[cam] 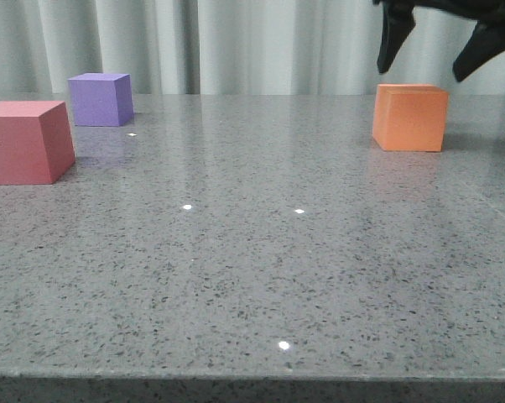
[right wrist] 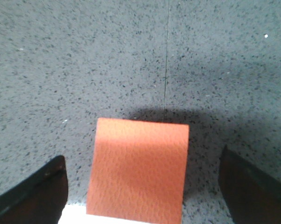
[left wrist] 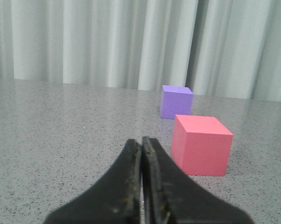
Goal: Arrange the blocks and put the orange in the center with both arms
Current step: 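Lower the open right gripper over the orange cube, then close the right gripper on the orange cube and lift it, then carry the orange cube toward the table center and set it down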
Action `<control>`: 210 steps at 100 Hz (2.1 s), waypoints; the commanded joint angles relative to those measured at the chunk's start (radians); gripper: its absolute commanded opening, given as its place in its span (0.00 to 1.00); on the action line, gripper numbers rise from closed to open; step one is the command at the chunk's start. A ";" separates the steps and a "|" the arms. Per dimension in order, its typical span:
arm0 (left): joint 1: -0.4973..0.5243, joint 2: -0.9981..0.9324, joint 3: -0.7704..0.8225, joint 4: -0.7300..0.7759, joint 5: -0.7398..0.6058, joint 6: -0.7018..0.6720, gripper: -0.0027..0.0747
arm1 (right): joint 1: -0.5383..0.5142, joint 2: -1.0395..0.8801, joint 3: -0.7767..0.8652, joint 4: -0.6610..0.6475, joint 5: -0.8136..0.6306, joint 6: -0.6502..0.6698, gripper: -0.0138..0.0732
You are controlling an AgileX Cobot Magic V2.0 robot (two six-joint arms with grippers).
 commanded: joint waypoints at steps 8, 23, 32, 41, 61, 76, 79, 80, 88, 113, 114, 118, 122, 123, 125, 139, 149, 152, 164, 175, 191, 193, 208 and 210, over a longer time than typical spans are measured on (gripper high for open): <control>0.001 -0.011 0.042 -0.003 -0.077 -0.005 0.01 | 0.000 0.002 -0.039 0.002 -0.035 -0.009 0.90; 0.001 -0.011 0.042 -0.003 -0.077 -0.005 0.01 | 0.000 0.017 -0.038 0.002 -0.031 -0.009 0.80; 0.001 -0.011 0.042 -0.003 -0.077 -0.005 0.01 | 0.001 0.016 -0.045 0.003 -0.028 -0.009 0.64; 0.001 -0.011 0.042 -0.003 -0.077 -0.005 0.01 | 0.008 0.015 -0.064 0.003 -0.017 -0.009 0.55; 0.001 -0.011 0.042 -0.003 -0.077 -0.005 0.01 | 0.080 0.015 -0.154 0.003 0.003 -0.009 0.55; 0.001 -0.011 0.042 -0.003 -0.077 -0.005 0.01 | 0.159 0.031 -0.230 0.002 -0.007 0.009 0.55; 0.001 -0.011 0.042 -0.003 -0.077 -0.005 0.01 | 0.178 0.039 -0.248 0.002 -0.008 0.023 0.55; 0.001 -0.011 0.042 -0.003 -0.077 -0.005 0.01 | 0.181 0.045 -0.256 0.002 -0.008 0.026 0.55; 0.001 -0.011 0.042 -0.003 -0.077 -0.005 0.01 | 0.215 0.080 -0.310 0.002 -0.007 0.063 0.55; 0.001 -0.011 0.042 -0.003 -0.077 -0.005 0.01 | 0.310 0.217 -0.472 -0.008 0.043 0.174 0.55; 0.001 -0.011 0.042 -0.003 -0.077 -0.005 0.01 | 0.314 0.220 -0.475 -0.010 0.043 0.180 0.55; 0.001 -0.011 0.042 -0.003 -0.077 -0.005 0.01 | 0.325 0.239 -0.491 -0.018 0.044 0.191 0.55; 0.001 -0.011 0.042 -0.003 -0.077 -0.005 0.01 | 0.335 0.255 -0.502 -0.030 0.044 0.202 0.55; 0.001 -0.011 0.042 -0.003 -0.077 -0.005 0.01 | 0.337 0.257 -0.504 -0.032 0.044 0.205 0.55; 0.001 -0.011 0.042 -0.003 -0.077 -0.005 0.01 | 0.340 0.262 -0.507 -0.039 0.044 0.208 0.55; 0.001 -0.011 0.042 -0.003 -0.077 -0.005 0.01 | 0.356 0.283 -0.510 -0.078 0.050 0.261 0.55; 0.001 -0.011 0.042 -0.003 -0.077 -0.005 0.01 | 0.360 0.284 -0.511 -0.093 0.050 0.279 0.55; 0.001 -0.011 0.042 -0.003 -0.077 -0.005 0.01 | 0.360 0.284 -0.511 -0.093 0.050 0.279 0.55; 0.001 -0.011 0.042 -0.003 -0.077 -0.005 0.01 | 0.360 0.284 -0.511 -0.093 0.050 0.279 0.61; 0.001 -0.011 0.042 -0.003 -0.077 -0.005 0.01 | 0.366 0.284 -0.511 -0.093 0.047 0.278 0.76; 0.001 -0.011 0.042 -0.003 -0.077 -0.005 0.01 | 0.369 0.284 -0.511 -0.093 0.041 0.278 0.89; 0.001 -0.011 0.042 -0.003 -0.077 -0.005 0.01 | 0.370 0.284 -0.511 -0.093 0.041 0.278 0.89; 0.001 -0.011 0.042 -0.003 -0.077 -0.005 0.01 | 0.370 0.275 -0.516 -0.093 0.052 0.278 0.89; 0.001 -0.011 0.042 -0.003 -0.077 -0.005 0.01 | 0.370 0.271 -0.516 -0.093 0.055 0.278 0.89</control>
